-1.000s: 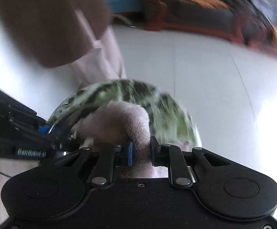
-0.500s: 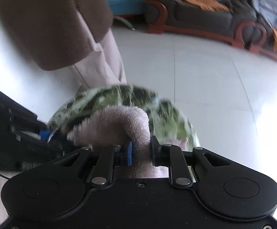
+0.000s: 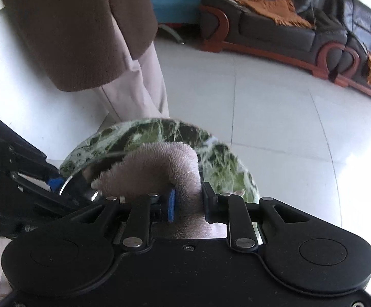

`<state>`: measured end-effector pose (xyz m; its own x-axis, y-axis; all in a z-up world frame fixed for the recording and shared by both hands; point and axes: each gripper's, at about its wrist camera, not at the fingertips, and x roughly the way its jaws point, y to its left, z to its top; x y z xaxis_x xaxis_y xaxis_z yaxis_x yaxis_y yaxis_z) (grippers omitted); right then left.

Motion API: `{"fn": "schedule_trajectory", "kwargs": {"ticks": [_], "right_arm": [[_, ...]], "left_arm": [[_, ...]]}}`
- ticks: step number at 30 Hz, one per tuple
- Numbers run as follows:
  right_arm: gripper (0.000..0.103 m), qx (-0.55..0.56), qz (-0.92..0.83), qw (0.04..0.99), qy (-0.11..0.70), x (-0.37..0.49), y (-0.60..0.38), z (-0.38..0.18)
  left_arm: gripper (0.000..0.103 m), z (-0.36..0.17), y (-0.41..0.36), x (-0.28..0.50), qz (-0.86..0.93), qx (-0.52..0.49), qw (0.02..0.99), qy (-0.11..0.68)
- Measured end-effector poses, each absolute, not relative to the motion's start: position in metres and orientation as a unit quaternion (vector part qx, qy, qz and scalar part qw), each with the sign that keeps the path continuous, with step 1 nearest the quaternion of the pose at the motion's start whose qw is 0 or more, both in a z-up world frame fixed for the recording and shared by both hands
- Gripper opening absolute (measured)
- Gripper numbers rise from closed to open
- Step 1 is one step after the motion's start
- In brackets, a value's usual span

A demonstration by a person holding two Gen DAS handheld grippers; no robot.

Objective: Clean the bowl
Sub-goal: 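Scrub bowl interior with towel, right gripper, while left gripper holds rim, then wipe towel along bowl rim and wall with right gripper while left gripper holds rim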

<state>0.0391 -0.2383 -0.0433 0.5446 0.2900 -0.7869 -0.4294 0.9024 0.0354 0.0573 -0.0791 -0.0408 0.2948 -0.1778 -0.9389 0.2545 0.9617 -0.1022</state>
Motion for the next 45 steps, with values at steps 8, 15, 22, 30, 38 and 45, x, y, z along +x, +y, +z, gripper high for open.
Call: {"fn": "schedule_trajectory", "kwargs": {"ticks": [8, 15, 22, 30, 38, 45], "right_arm": [[0.020, -0.158, 0.211, 0.858, 0.440, 0.011, -0.225, -0.044], [0.022, -0.322, 0.275, 0.822, 0.381, 0.027, -0.185, -0.043], [0.019, -0.140, 0.247, 0.848, 0.447, 0.055, -0.224, -0.048], [0.024, 0.174, 0.150, 0.837, 0.496, 0.014, -0.288, -0.073], [0.026, 0.219, 0.122, 0.837, 0.486, -0.006, -0.289, -0.083], [0.022, 0.108, 0.152, 0.855, 0.484, 0.010, -0.279, -0.064]], "left_arm": [[0.018, -0.040, -0.082, 0.057, -0.153, 0.056, 0.799, 0.579], [0.019, -0.040, -0.086, 0.061, -0.169, 0.077, 0.793, 0.580], [0.019, -0.041, -0.083, 0.055, -0.154, 0.050, 0.803, 0.573], [0.019, -0.039, -0.081, 0.050, -0.131, 0.016, 0.816, 0.563], [0.017, -0.025, -0.076, 0.058, -0.127, -0.008, 0.829, 0.544], [0.009, -0.030, -0.074, 0.066, -0.139, -0.012, 0.812, 0.567]]}}
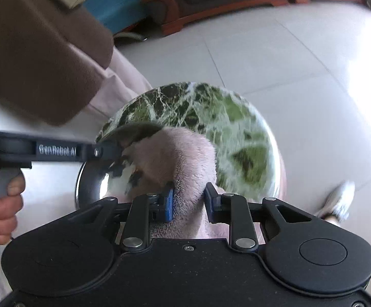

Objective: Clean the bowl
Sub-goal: 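Wipe towel along bowl rim and wall with right gripper while left gripper holds rim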

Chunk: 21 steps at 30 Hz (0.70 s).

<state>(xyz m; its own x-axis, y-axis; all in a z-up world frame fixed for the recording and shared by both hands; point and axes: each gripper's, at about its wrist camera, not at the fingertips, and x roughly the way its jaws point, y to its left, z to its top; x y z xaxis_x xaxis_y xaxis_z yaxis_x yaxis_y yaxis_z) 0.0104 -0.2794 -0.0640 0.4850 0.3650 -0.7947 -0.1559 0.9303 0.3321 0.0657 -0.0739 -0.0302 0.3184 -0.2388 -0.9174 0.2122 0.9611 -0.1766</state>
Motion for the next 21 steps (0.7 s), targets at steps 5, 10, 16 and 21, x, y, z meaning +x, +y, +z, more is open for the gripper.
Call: {"fn": "schedule_trajectory", "kwargs": {"ticks": [5, 10, 16, 21], "right_arm": [[0.021, -0.008, 0.203, 0.861, 0.466, 0.040, -0.260, -0.051], [0.021, -0.127, 0.259, 0.850, 0.441, 0.053, -0.226, -0.043], [0.021, -0.165, 0.266, 0.847, 0.430, 0.054, -0.210, -0.047], [0.021, -0.110, 0.238, 0.853, 0.451, 0.048, -0.232, -0.054]], "left_arm": [[0.013, -0.032, -0.076, 0.047, -0.155, 0.018, 0.798, 0.581], [0.015, -0.031, -0.080, 0.055, -0.152, 0.054, 0.806, 0.570], [0.019, -0.035, -0.092, 0.053, -0.155, 0.086, 0.801, 0.572], [0.020, -0.034, -0.092, 0.053, -0.142, 0.081, 0.805, 0.571]]}}
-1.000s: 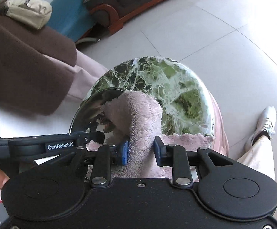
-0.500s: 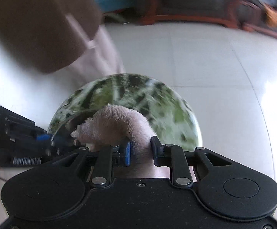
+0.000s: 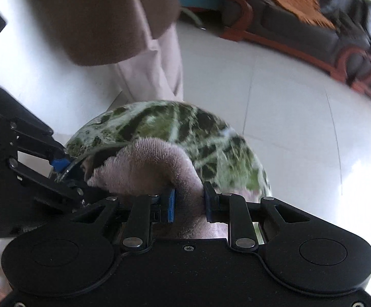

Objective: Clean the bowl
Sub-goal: 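Wipe towel along bowl rim and wall with right gripper while left gripper holds rim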

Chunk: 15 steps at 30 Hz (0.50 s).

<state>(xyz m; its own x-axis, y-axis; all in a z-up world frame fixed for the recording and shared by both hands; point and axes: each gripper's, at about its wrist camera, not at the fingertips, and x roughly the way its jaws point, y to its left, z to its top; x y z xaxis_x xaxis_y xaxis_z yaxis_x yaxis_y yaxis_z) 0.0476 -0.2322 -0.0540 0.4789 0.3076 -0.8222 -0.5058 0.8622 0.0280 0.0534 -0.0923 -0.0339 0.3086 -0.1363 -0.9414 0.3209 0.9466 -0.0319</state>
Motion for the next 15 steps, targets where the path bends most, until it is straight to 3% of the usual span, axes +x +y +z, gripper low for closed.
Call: {"fn": "schedule_trajectory", "kwargs": {"ticks": [5, 15], "right_arm": [[0.022, -0.052, 0.219, 0.851, 0.475, 0.021, -0.258, -0.058], [0.022, -0.078, 0.247, 0.862, 0.436, 0.051, -0.249, -0.039]], "left_arm": [[0.021, -0.032, -0.096, 0.054, -0.137, 0.088, 0.807, 0.568], [0.022, -0.032, -0.099, 0.055, -0.133, 0.097, 0.804, 0.571]]}}
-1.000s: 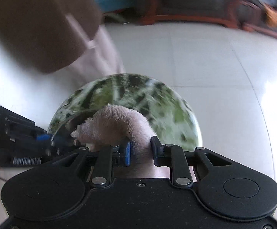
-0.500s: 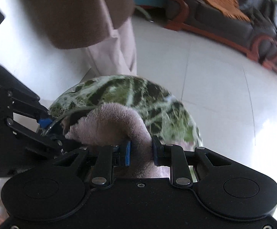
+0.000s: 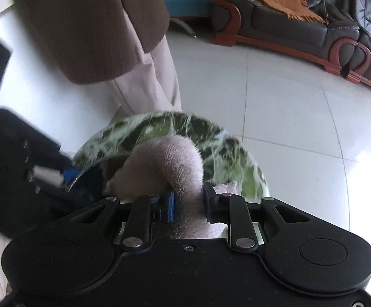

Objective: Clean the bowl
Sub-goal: 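Wipe towel along bowl rim and wall with right gripper while left gripper holds rim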

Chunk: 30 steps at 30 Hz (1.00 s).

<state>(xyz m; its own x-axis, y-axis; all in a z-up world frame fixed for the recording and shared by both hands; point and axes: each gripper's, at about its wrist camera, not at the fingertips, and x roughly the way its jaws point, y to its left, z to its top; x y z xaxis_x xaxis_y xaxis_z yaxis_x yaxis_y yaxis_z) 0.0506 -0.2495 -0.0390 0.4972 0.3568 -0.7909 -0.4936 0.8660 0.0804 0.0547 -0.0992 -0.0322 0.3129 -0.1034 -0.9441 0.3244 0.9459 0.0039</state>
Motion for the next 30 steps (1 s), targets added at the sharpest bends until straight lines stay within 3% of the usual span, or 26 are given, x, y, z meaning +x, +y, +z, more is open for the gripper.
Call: {"fn": "schedule_trajectory", "kwargs": {"ticks": [8, 14, 26, 30], "right_arm": [[0.022, -0.027, 0.225, 0.846, 0.482, 0.028, -0.270, -0.063], [0.023, -0.072, 0.228, 0.860, 0.452, 0.026, -0.257, -0.046], [0.025, 0.050, 0.185, 0.855, 0.482, 0.014, -0.283, -0.066], [0.026, 0.033, 0.163, 0.875, 0.455, -0.004, -0.275, -0.054]], "left_arm": [[0.022, -0.032, -0.101, 0.054, -0.131, 0.101, 0.808, 0.566], [0.023, -0.031, -0.103, 0.054, -0.130, 0.108, 0.806, 0.567], [0.022, -0.031, -0.102, 0.053, -0.126, 0.093, 0.812, 0.563], [0.020, -0.030, -0.097, 0.055, -0.130, 0.085, 0.813, 0.561]]}}
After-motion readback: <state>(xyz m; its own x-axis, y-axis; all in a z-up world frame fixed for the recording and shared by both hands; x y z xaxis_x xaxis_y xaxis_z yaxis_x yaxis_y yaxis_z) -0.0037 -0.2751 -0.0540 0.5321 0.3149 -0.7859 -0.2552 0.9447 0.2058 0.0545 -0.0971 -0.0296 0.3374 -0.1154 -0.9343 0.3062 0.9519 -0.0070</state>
